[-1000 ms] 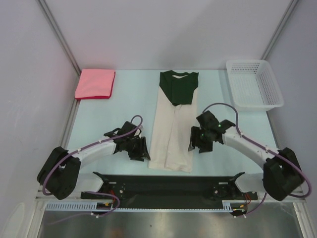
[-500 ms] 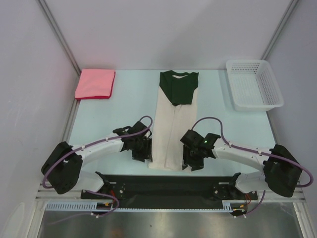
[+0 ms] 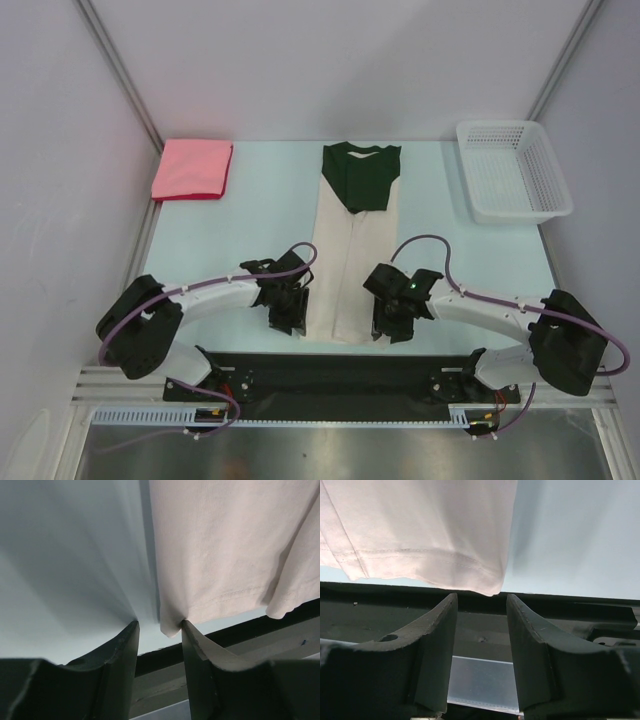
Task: Fold and stack the t-shirts
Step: Fold the tshirt
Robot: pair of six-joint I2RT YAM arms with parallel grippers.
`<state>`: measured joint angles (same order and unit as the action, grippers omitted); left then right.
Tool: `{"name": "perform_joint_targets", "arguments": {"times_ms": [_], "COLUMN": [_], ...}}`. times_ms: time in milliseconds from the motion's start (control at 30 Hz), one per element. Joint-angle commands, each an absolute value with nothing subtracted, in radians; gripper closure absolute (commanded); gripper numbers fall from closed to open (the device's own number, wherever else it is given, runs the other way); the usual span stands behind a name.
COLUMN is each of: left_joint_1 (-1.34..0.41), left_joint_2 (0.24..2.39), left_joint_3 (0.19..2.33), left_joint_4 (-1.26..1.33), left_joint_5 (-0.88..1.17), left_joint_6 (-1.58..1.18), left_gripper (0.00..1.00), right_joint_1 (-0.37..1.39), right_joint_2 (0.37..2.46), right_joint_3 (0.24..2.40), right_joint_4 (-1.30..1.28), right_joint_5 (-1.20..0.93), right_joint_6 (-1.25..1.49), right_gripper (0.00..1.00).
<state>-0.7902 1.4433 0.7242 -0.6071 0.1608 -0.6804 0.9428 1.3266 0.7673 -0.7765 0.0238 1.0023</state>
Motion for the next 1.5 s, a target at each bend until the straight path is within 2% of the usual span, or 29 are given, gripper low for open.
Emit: {"name": "perform_joint_targets", "arguments": {"times_ms": [0,200,367,400,467,500,533,567,667,967,1000,1100,1167,1200,1300,1467], "left_joint_1": [-0.799,-0.799,-0.799,-0.796,-0.795,-0.793,-0.789,-0.788,-0.781,-0.775,-0.773,-0.773,-0.773,-0.773,-0.770,-0.761], "left_joint_2": [1.456,1.457,1.465,1.465,1.466,1.466,1.466,1.468,1.462,1.385,1.379,1.373,1.371,1.371,1.370,1.367], "left_joint_3": [0.758,0.759,0.758,0.758,0.756,0.753,0.752,0.749,0.732,0.649,0.644,0.652,0.653,0.655,0.658,0.680], "left_joint_4": [-0.578,-0.572,-0.571,-0.569,-0.569,-0.569,-0.569,-0.568,-0.561,-0.480,-0.473,-0.463,-0.463,-0.465,-0.469,-0.511], "left_joint_5": [0.164,0.170,0.173,0.173,0.173,0.175,0.175,0.176,0.181,0.250,0.253,0.268,0.264,0.261,0.258,0.242], "left_joint_6": [-0.680,-0.667,-0.657,-0.655,-0.652,-0.652,-0.650,-0.649,-0.653,-0.692,-0.695,-0.698,-0.701,-0.703,-0.706,-0.695], "left_gripper": [0.55,0.62,0.72,0.76,0.82,0.85,0.95,0.99,1.00,1.00,0.99,0.92,0.85,0.78,0.67,0.54], "right_joint_1": [0.933,0.919,0.905,0.896,0.884,0.882,0.882,0.879,0.865,0.842,0.838,0.830,0.807,0.798,0.772,0.767], "right_joint_2": [1.345,1.382,1.385,1.385,1.376,1.367,1.359,1.335,1.296,1.098,1.088,1.052,1.067,1.083,1.172,1.262], "right_joint_3": [0.785,0.787,0.753,0.746,0.727,0.723,0.715,0.700,0.670,0.548,0.552,0.581,0.575,0.572,0.572,0.591], "right_joint_4": [-0.764,-0.733,-0.704,-0.689,-0.683,-0.684,-0.686,-0.692,-0.707,-0.667,-0.673,-0.684,-0.640,-0.621,-0.552,-0.528], "right_joint_5": [0.057,0.048,0.032,0.028,0.020,0.024,0.026,0.031,0.037,0.009,0.009,0.009,-0.046,-0.060,-0.110,-0.127], "right_joint_6": [1.009,0.997,0.999,0.999,1.002,1.005,1.009,1.015,1.022,1.009,1.009,1.006,0.996,0.989,0.973,0.950], "right_gripper": [0.51,0.52,0.54,0.62,0.70,0.78,0.84,0.92,1.00,1.00,0.96,0.67,0.60,0.57,0.55,0.57]}}
